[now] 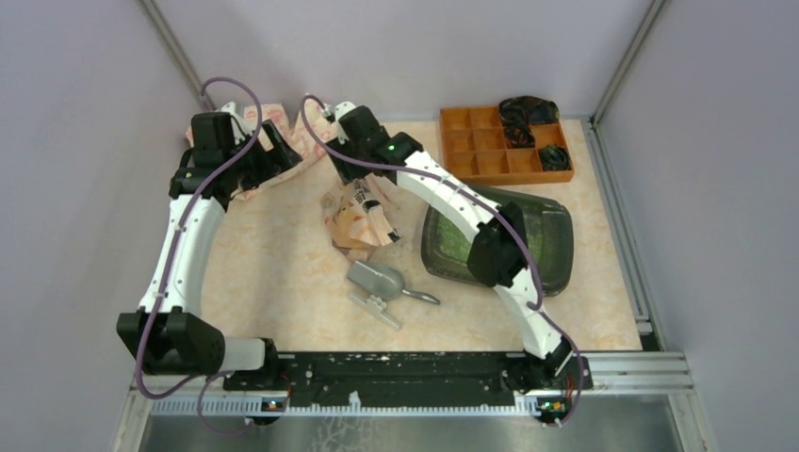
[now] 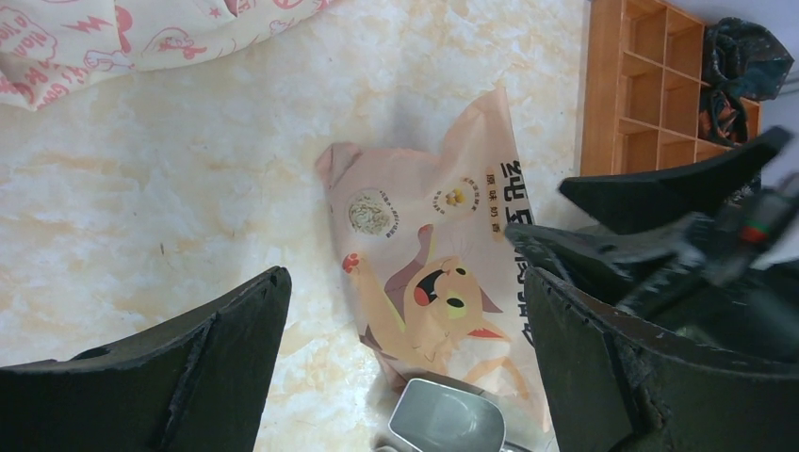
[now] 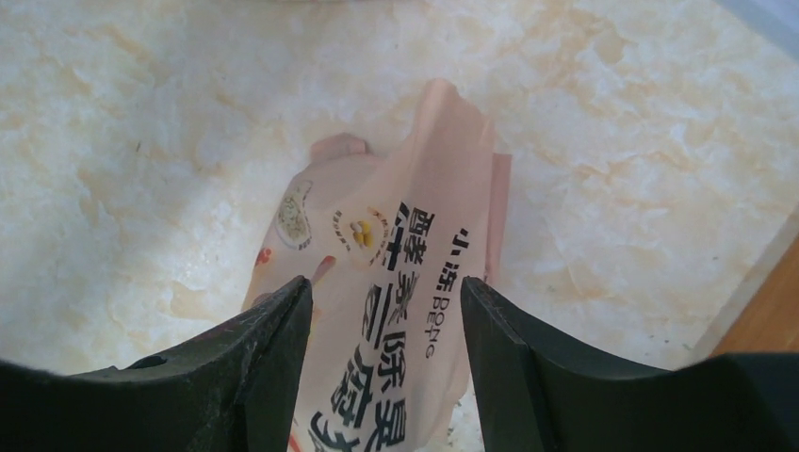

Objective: Fill the litter box with clean litter
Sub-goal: Adjust the cat litter bag at the center of the board.

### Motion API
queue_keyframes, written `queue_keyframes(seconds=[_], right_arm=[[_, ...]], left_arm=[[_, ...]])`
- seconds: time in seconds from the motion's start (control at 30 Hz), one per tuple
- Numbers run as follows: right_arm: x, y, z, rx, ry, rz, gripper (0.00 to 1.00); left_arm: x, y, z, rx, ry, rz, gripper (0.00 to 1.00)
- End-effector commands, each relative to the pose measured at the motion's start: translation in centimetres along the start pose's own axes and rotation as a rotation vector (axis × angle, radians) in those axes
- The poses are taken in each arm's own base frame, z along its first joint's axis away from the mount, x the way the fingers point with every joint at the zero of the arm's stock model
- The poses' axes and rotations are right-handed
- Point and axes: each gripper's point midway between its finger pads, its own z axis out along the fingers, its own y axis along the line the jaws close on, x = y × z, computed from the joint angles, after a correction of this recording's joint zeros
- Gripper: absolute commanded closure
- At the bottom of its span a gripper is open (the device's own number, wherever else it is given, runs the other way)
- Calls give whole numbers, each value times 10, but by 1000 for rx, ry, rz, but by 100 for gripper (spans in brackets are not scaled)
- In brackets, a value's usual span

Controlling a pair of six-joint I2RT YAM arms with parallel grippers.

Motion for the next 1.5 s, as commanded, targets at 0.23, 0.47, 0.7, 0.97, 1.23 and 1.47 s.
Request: queue_keyframes(seconds=[0.23, 0.47, 0.7, 0.97, 1.23, 1.47], right_arm=[[22, 18, 24, -79, 64, 47, 100], [-35, -7, -4, -60, -96, 294, 100], [-83, -39, -51, -31, -333, 730, 100], [-72, -36, -76, -26, -464, 1015, 100], [-74, -41, -46, 45, -438, 1067, 100], [-75, -48, -30, 103, -408, 1040, 100]], left_arm=[[-9, -7, -7, 37, -34, 3, 1], [-2, -10, -5, 63, -11, 1, 1], [9, -10, -12, 73, 15, 4, 1], [25, -21, -22, 108, 55, 29, 1], [79, -62, -19, 103, 181, 162, 1], [124, -85, -16, 103, 265, 204, 1]])
